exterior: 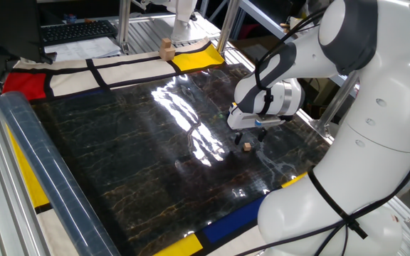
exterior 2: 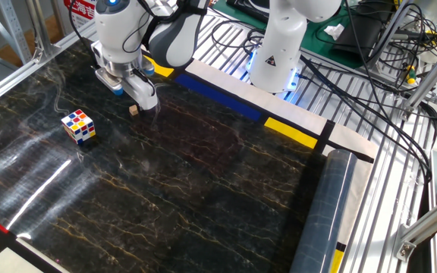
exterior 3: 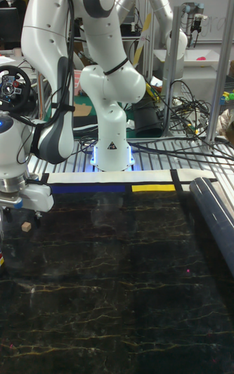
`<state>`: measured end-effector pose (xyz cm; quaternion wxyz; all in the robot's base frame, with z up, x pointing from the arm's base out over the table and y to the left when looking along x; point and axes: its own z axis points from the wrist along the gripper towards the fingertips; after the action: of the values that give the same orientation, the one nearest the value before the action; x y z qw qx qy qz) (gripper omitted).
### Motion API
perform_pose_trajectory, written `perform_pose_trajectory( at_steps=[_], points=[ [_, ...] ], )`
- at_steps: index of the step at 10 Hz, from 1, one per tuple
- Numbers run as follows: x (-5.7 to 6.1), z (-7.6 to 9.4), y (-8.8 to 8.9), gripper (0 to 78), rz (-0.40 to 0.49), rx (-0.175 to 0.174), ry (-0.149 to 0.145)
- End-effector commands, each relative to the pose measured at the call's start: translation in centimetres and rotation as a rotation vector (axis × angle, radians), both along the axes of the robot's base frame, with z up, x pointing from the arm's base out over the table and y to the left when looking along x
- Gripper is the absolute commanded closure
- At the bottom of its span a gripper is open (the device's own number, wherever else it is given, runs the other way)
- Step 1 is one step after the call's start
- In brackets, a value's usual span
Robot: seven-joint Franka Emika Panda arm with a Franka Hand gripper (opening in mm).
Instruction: Hold a small block with the gripper and sweep it from left to right on the table
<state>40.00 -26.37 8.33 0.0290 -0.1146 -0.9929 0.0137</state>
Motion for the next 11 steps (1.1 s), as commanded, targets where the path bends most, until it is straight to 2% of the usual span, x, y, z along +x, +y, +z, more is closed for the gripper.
perform_pose_trajectory(
  at_steps=[1,2,11],
  points=[
    [0.0,0.0,-0.2,0.1,0.003,0.0,-0.006],
    [-0.8,-1.3,-0.7,0.1,-0.008,0.003,-0.004],
    [-0.8,-1.2,-0.7,0.1,0.006,0.009,-0.003]
  ],
)
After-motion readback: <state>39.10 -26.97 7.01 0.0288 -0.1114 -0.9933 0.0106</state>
